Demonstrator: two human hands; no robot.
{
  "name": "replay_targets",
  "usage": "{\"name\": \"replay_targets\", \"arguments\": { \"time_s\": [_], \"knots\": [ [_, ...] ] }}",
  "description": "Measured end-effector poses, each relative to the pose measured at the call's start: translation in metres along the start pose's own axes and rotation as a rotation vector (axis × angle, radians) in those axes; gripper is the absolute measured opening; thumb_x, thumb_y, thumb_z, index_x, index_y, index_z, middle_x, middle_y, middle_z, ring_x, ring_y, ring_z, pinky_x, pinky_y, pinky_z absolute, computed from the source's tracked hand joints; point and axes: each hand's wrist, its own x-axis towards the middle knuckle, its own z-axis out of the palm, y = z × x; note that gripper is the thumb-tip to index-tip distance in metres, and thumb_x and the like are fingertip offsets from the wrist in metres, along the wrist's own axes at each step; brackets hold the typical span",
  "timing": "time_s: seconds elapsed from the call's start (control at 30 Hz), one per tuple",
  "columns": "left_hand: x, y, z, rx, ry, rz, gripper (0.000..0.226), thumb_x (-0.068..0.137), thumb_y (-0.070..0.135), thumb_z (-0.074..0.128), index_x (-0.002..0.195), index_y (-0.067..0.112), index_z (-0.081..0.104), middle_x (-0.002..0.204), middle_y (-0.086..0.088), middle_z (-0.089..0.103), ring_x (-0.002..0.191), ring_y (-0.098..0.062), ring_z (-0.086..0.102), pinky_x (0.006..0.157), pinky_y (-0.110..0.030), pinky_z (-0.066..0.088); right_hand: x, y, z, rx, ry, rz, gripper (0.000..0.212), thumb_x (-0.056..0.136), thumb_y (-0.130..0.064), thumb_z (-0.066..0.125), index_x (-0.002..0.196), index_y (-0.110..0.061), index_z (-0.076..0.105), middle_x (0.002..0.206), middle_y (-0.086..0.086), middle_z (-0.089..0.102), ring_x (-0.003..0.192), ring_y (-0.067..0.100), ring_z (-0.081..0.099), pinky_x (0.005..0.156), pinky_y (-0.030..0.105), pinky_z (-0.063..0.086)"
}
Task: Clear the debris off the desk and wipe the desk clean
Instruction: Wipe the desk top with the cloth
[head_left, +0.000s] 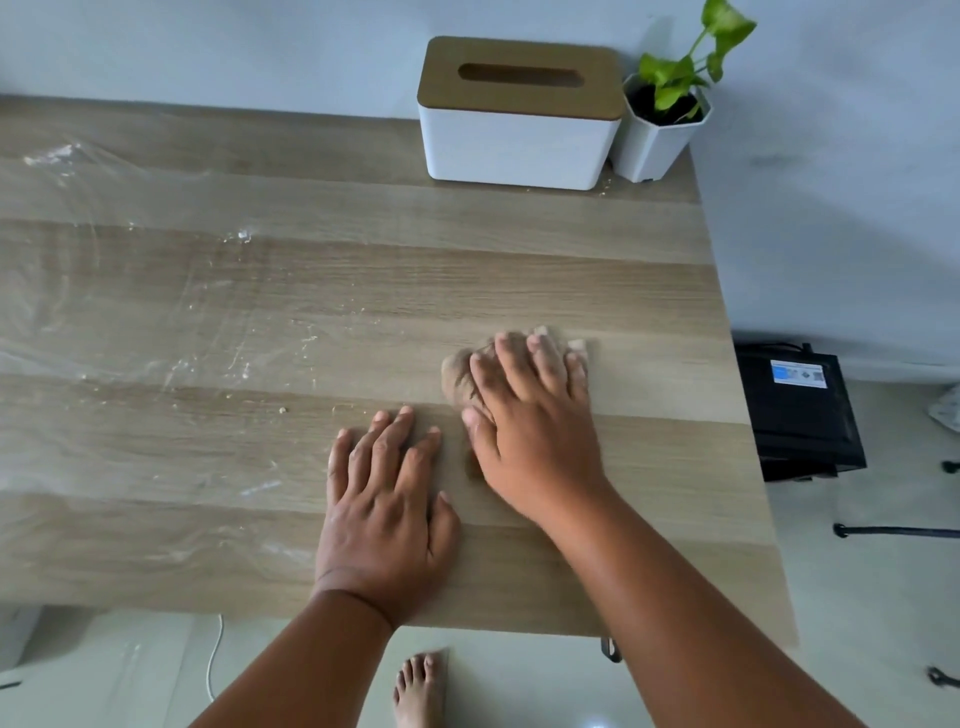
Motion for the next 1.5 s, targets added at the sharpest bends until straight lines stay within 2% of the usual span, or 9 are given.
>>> {"name": "replay_targets", "arguments": {
  "time_s": [0.13,0.27,0.4,0.6,0.73,0.9,1.07,1.27,1.5],
  "knots": [
    [0.000,-0.001,0.000,-0.008,0.002,0.003,0.058,0.085,0.036,0.044,0.134,0.009,0.061,0.151,-0.016,0.050,0.146,-0.036,0.038,0.119,-0.062,0.025,-0.040,0.059,-0.002,-0.027,-0.042,-0.037,0.061,0.103,-0.059,0.030,0.158,-0.033,0.035,0.171,-0.003,0.019,0.159,0.028,0.009,0.126,0.058,0.013],
    [0.000,-0.001,0.001,-0.015,0.004,-0.002,0.058,0.085,0.036,0.045,0.135,0.010,0.060,0.152,-0.015,0.048,0.148,-0.035,0.036,0.120,-0.061,0.024,-0.009,0.093,-0.013,-0.014,-0.021,0.250,0.064,0.098,-0.056,0.025,0.157,-0.032,0.034,0.171,0.000,0.019,0.158,0.031,0.010,0.126,0.058,0.009],
    [-0.001,-0.002,0.002,-0.014,0.005,-0.003,0.058,0.085,0.036,0.046,0.136,0.011,0.060,0.152,-0.015,0.048,0.148,-0.035,0.036,0.120,-0.061,0.024,0.057,0.058,-0.013,0.002,0.005,0.422,0.064,0.095,-0.052,0.030,0.155,-0.030,0.035,0.171,0.005,0.018,0.156,0.038,0.008,0.123,0.065,0.006],
    [0.000,-0.001,0.001,-0.003,0.001,-0.001,0.060,0.083,0.036,0.046,0.136,0.011,0.060,0.152,-0.015,0.048,0.148,-0.035,0.036,0.120,-0.061,0.024,0.054,-0.013,-0.004,0.021,0.027,0.128,0.062,0.096,-0.052,0.035,0.152,-0.027,0.042,0.168,0.005,0.026,0.156,0.040,0.012,0.122,0.064,0.009],
    [0.000,-0.002,0.001,-0.006,0.013,0.005,0.060,0.083,0.035,0.047,0.136,0.010,0.060,0.152,-0.015,0.048,0.147,-0.035,0.037,0.119,-0.062,0.025,-0.002,0.023,-0.002,-0.009,0.018,-0.111,0.061,0.098,-0.055,0.039,0.152,-0.027,0.046,0.166,0.000,0.034,0.156,0.033,0.021,0.122,0.060,0.017],
    [0.000,-0.002,0.002,-0.012,0.017,0.008,0.060,0.083,0.035,0.049,0.136,0.010,0.060,0.153,-0.015,0.048,0.148,-0.035,0.036,0.120,-0.061,0.024,0.001,0.092,-0.011,-0.024,-0.010,0.142,0.064,0.101,-0.057,0.023,0.159,-0.032,0.032,0.171,-0.002,0.017,0.159,0.028,0.007,0.127,0.057,0.010],
    [0.000,-0.002,0.003,-0.012,0.026,0.009,0.060,0.083,0.035,0.049,0.136,0.010,0.060,0.153,-0.015,0.048,0.148,-0.035,0.036,0.120,-0.061,0.023,0.064,0.058,-0.013,0.003,0.037,0.393,0.064,0.096,-0.051,0.033,0.155,-0.028,0.036,0.170,0.005,0.020,0.156,0.038,0.010,0.123,0.064,0.010],
    [0.000,-0.002,0.003,-0.002,0.023,0.009,0.060,0.082,0.035,0.048,0.136,0.011,0.060,0.152,-0.015,0.048,0.147,-0.036,0.037,0.120,-0.061,0.024,0.056,-0.008,-0.003,0.066,0.052,0.228,0.066,0.094,-0.055,0.031,0.154,-0.027,0.042,0.169,0.006,0.024,0.156,0.040,0.010,0.123,0.064,0.008],
    [0.000,0.000,0.001,0.010,-0.009,-0.006,0.061,0.082,0.036,0.044,0.136,0.011,0.060,0.152,-0.014,0.048,0.148,-0.034,0.036,0.121,-0.059,0.023,0.001,-0.019,0.004,0.063,0.065,0.114,0.065,0.099,-0.056,0.032,0.154,-0.023,0.043,0.168,0.007,0.028,0.157,0.039,0.010,0.123,0.063,0.009]
  ]
}}
